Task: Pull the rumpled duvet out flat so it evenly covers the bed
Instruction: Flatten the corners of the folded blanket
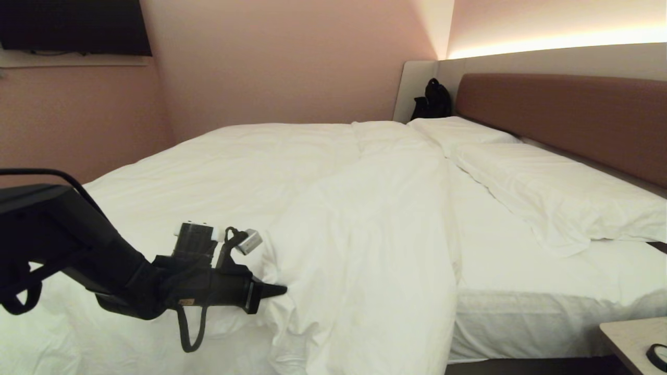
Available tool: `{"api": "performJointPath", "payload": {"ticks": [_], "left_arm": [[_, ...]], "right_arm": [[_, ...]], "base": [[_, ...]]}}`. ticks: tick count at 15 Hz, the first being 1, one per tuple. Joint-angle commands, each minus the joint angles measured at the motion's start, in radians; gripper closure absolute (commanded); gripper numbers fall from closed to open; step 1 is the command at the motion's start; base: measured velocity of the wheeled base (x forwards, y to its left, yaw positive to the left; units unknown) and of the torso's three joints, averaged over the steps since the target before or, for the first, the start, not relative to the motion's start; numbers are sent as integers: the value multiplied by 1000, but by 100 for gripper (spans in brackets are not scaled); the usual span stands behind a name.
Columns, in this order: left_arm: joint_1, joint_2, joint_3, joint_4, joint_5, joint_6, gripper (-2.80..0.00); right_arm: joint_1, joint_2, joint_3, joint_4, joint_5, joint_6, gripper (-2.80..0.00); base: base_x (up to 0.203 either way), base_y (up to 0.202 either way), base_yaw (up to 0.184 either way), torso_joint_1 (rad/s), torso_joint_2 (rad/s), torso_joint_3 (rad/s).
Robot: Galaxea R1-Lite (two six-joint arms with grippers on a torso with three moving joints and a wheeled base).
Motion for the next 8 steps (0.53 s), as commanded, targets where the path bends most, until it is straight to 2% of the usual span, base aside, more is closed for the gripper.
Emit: {"api": "performJointPath", "payload": {"ticks": [1,7,8], "left_arm": [[-36,-30,30,-63,-1,-63,0],[-77,-71,3,-77,1,-297,0],[-80,-77,-1,-77,1,-318,0]], "right_arm": [[0,0,0,0,0,0,0],[0,0,0,0,0,0,0],[0,0,0,0,0,0,0]], "base": [[0,0,0,0,0,0],[0,0,0,0,0,0],[0,0,0,0,0,0]]}}
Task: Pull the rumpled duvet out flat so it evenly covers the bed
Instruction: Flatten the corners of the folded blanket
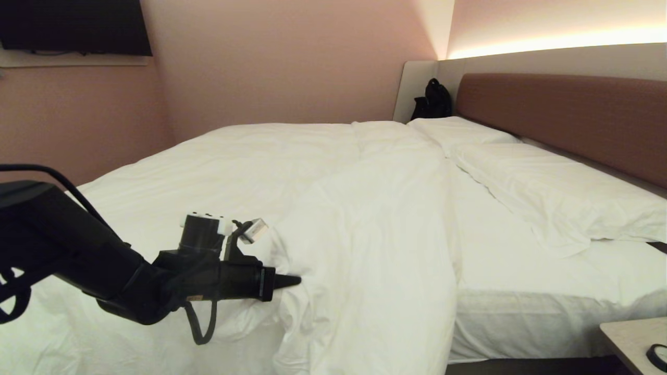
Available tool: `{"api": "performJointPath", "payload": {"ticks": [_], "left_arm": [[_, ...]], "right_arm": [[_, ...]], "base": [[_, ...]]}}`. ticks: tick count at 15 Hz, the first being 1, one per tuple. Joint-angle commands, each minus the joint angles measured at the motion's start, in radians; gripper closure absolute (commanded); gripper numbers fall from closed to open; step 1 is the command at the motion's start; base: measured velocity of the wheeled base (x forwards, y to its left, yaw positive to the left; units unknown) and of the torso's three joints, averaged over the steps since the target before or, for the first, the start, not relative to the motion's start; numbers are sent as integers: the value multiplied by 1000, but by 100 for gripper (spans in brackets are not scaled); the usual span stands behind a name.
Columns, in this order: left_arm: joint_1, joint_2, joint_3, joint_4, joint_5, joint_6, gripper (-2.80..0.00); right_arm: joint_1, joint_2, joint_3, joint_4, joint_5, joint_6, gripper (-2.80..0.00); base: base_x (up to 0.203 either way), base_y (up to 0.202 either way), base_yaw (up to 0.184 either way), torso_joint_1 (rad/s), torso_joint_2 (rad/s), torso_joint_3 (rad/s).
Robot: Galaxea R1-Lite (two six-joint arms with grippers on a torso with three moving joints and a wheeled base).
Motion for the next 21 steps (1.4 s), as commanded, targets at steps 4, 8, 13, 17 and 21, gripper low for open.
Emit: {"api": "performJointPath", "payload": {"ticks": [4,8,13,17,21], "left_arm": [[-51,-51,4,-5,0,-94,0],[-83,-68,4,-5,3,-177,0],[-115,-80,-10,-5,4,-304,0],[-132,-78,-28,-3,9,-379,0],[-165,-69,-28,-3,61,-384,0]], "right_arm": [[0,0,0,0,0,0,0],[0,0,0,0,0,0,0],[0,0,0,0,0,-1,0],[0,0,0,0,0,0,0],[0,0,0,0,0,0,0]], "base": [[0,0,0,0,0,0],[0,0,0,0,0,0],[0,0,0,0,0,0],[0,0,0,0,0,0],[0,0,0,0,0,0]]}}
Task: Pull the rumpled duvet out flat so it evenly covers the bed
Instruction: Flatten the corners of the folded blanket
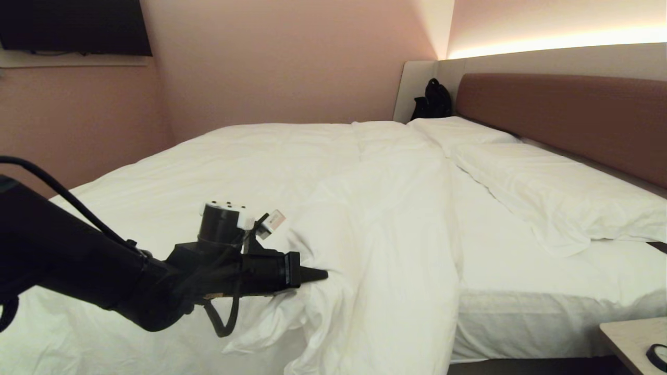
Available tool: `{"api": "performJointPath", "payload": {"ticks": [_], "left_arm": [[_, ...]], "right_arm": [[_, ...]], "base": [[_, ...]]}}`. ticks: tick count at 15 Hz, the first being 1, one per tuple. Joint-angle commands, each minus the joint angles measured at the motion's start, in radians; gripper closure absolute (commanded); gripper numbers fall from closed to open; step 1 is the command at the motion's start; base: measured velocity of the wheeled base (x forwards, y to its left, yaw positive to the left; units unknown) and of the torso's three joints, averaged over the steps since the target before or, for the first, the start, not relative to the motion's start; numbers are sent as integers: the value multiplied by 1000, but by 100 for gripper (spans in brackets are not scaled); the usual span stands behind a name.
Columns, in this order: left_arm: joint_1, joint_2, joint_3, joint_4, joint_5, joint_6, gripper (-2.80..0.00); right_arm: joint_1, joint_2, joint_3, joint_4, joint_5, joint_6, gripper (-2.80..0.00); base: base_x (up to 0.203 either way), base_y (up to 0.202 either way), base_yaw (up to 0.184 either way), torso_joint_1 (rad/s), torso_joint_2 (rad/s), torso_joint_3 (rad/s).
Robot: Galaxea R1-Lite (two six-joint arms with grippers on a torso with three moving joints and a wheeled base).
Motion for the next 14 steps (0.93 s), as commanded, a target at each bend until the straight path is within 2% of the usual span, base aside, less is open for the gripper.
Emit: {"api": "performJointPath", "payload": {"ticks": [1,4,14], "left_arm": [[-17,9,1,-4,10,-5,0],[-31,8,0,-5,16,-46,0],[-41,19,0,-5,17,-53,0]], "right_arm": [[0,0,0,0,0,0,0],[0,0,0,0,0,0,0],[0,0,0,0,0,0,0]], "base": [[0,0,0,0,0,0],[0,0,0,0,0,0],[0,0,0,0,0,0]]}}
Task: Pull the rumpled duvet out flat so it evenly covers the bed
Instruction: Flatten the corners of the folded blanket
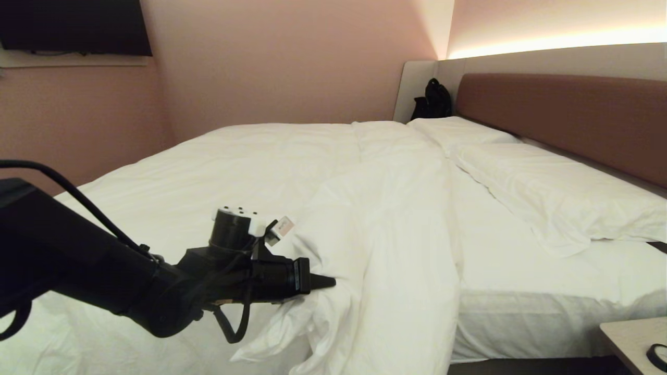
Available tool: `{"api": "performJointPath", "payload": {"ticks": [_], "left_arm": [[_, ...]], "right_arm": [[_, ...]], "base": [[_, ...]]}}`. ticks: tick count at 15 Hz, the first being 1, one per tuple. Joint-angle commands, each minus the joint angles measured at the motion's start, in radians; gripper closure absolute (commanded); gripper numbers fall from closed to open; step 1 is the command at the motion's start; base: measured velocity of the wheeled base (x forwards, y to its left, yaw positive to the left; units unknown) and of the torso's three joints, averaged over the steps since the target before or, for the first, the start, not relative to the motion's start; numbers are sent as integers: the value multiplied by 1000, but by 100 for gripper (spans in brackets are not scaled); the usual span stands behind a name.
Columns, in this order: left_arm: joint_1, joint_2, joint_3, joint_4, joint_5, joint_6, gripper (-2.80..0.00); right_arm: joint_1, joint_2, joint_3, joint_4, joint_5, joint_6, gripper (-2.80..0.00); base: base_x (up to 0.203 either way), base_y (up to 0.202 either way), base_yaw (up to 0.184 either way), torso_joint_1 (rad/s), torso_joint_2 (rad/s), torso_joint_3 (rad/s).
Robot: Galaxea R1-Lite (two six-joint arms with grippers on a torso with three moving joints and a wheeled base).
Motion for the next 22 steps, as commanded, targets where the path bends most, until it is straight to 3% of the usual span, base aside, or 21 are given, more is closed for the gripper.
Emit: {"api": "performJointPath", "payload": {"ticks": [1,3,11,12,18,22], "left_arm": [[-1,3,0,-4,0,-4,0],[-5,5,-1,-4,27,-4,0],[-10,5,-1,-2,29,-19,0],[-10,3,-1,-3,29,-24,-280],[-8,-12,-14,-1,41,-28,-280],[-8,-4,-51,13,120,-76,-280]], "right_arm": [[0,0,0,0,0,0,0],[0,0,0,0,0,-2,0],[0,0,0,0,0,0,0],[0,0,0,0,0,0,0],[0,0,0,0,0,0,0],[0,0,0,0,0,0,0]], "base": [[0,0,0,0,0,0],[0,0,0,0,0,0],[0,0,0,0,0,0],[0,0,0,0,0,0],[0,0,0,0,0,0],[0,0,0,0,0,0]]}}
